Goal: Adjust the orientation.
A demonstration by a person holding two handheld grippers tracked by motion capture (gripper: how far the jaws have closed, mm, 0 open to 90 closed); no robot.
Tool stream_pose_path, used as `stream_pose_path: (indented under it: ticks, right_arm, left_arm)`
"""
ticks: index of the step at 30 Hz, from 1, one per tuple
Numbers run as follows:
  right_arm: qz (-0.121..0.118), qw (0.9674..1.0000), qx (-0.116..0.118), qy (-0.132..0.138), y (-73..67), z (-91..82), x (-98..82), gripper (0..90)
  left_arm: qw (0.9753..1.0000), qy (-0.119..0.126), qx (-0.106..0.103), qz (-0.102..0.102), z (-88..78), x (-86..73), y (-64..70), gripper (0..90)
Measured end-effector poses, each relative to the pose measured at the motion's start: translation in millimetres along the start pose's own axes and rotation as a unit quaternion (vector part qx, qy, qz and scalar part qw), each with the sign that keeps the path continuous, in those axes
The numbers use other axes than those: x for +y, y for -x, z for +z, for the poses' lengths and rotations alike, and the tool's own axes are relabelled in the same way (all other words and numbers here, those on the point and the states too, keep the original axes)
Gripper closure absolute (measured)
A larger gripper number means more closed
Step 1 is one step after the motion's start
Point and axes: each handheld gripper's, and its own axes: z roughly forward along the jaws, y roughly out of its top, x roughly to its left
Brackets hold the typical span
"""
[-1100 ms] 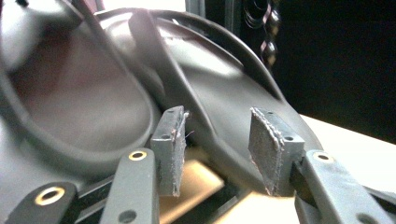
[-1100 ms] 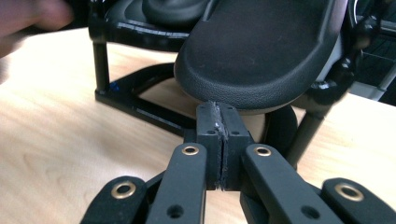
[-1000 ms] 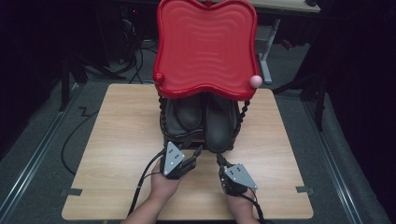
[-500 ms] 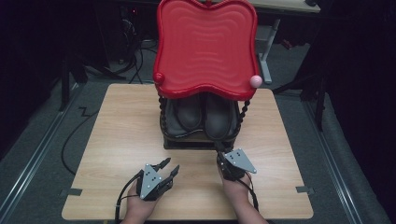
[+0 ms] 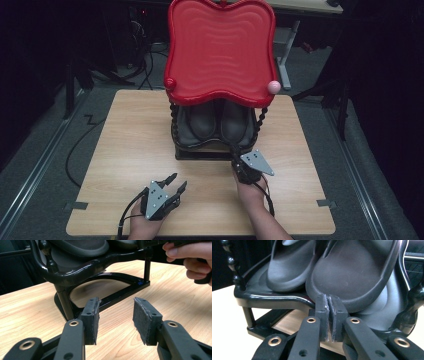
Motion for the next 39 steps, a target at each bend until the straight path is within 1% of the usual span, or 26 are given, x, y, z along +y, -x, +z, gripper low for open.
stream_pose_path:
  ticks: [4,5,11,21,23,27,29,30,32,34,37,39]
  right_arm:
    - [0.002,1.0000,0.000,0.000,2.7,2.6,1.0,85.9]
    - [0.008,1.0000,0.000,-0.002,4.7,5.5,1.4,85.8]
    - [0.010,0.9999,0.000,-0.005,6.5,11.7,1.5,85.4]
    - [0.011,0.9999,0.006,-0.008,5.9,13.8,1.3,84.4]
    - [0.012,0.9999,0.007,-0.004,6.0,12.6,2.4,84.0]
    - [0.020,0.9997,-0.007,0.007,11.0,8.7,6.2,83.3]
    - [0.028,0.9994,-0.022,0.004,16.8,9.2,6.4,83.2]
    - [0.028,0.9991,-0.032,-0.002,19.8,10.6,5.2,83.2]
    - [0.025,0.9992,-0.031,-0.006,21.6,12.6,3.0,84.2]
    - [0.024,0.9993,-0.028,-0.003,20.2,13.4,3.0,84.9]
    - [0.025,0.9994,-0.025,-0.004,18.8,13.6,3.4,83.4]
    - [0.023,0.9995,-0.023,0.000,18.0,9.4,5.3,82.0]
  left_arm:
    - [1.0000,0.000,-0.002,0.000,0.0,-0.1,1.2,55.9]
    - [1.0000,-0.001,-0.002,0.001,0.2,0.1,1.7,55.8]
    - [1.0000,-0.002,-0.004,0.002,1.2,-0.1,3.9,55.7]
    - [1.0000,-0.004,-0.006,0.004,2.9,-1.2,6.5,54.9]
    - [1.0000,-0.004,-0.006,0.006,2.5,-1.4,6.6,54.8]
    - [1.0000,-0.003,-0.006,0.004,1.6,-1.5,5.6,54.6]
    - [1.0000,-0.004,-0.006,0.003,1.4,-1.8,5.5,54.6]
    - [1.0000,-0.004,-0.006,0.002,1.5,-2.0,5.6,54.4]
    - [1.0000,-0.005,-0.007,0.003,1.9,-2.3,6.4,54.2]
    - [0.9999,-0.006,-0.009,0.004,2.0,-2.5,7.4,54.1]
    - [0.9999,-0.005,-0.010,0.005,2.1,-2.4,8.1,54.0]
    - [0.9999,-0.006,-0.010,0.006,1.3,-1.6,7.7,53.8]
